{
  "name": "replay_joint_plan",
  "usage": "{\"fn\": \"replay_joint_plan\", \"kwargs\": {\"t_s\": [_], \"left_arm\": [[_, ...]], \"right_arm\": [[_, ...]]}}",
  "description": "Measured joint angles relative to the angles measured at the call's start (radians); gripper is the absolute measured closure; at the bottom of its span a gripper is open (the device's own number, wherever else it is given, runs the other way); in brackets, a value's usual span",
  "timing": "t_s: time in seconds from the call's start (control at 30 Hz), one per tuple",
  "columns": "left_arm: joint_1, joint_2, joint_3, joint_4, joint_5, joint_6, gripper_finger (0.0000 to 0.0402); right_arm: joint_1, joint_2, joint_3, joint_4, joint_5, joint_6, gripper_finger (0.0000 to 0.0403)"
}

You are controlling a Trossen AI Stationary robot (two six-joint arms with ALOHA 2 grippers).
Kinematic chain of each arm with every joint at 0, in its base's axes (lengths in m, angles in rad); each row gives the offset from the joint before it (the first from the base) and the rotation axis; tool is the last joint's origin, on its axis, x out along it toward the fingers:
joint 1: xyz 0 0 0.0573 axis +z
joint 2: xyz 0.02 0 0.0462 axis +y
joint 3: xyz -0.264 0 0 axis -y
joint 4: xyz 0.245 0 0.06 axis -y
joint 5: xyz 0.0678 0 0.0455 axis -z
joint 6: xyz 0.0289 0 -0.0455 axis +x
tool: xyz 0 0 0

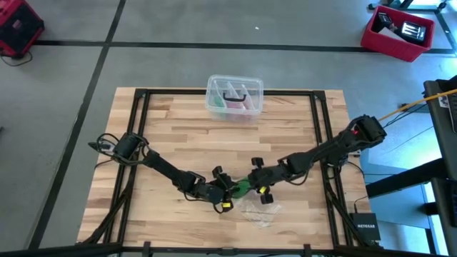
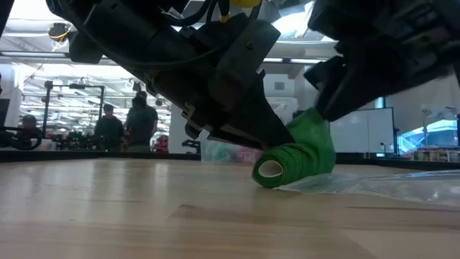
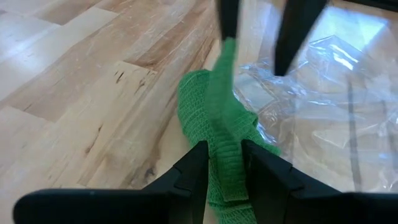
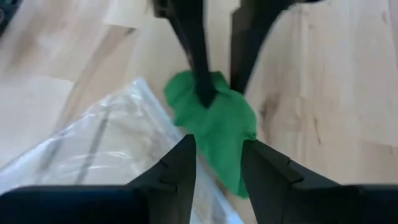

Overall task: Roll bandage
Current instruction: Roll the green bandage

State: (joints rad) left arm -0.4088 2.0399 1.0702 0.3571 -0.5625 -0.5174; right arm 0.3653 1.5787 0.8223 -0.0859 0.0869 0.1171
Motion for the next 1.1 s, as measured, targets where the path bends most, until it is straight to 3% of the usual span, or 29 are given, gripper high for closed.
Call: {"fn": "replay_joint_plan", "kwargs": {"t_s": [0.33, 0.57, 0.7, 0.9, 1.1], "left_arm": [[0.0, 0.0, 0.0, 0.004, -0.001, 0.001, 0.0314], [0.0, 0.0, 0.0, 0.006, -0.002, 0.004, 0.0314], [-0.003, 0.0, 0.0, 0.006, -0.011, 0.005, 0.0314], [-0.006, 0.0, 0.001, 0.001, -0.014, 0.027, 0.0314], [-0.009, 0.0, 0.0, -0.001, 0.003, 0.028, 0.0314]], "right_arm": [[-0.013, 0.014, -0.001, 0.01, 0.025, -0.021, 0.0288], [-0.013, 0.03, 0.0, 0.007, 0.068, -0.026, 0.0391], [-0.011, 0.023, 0.0, -0.053, 0.228, -0.029, 0.0392], [-0.011, -0.015, 0.001, -0.131, 0.365, -0.014, 0.0397], [-0.013, 0.006, 0.0, -0.096, 0.313, -0.014, 0.0396]]}}
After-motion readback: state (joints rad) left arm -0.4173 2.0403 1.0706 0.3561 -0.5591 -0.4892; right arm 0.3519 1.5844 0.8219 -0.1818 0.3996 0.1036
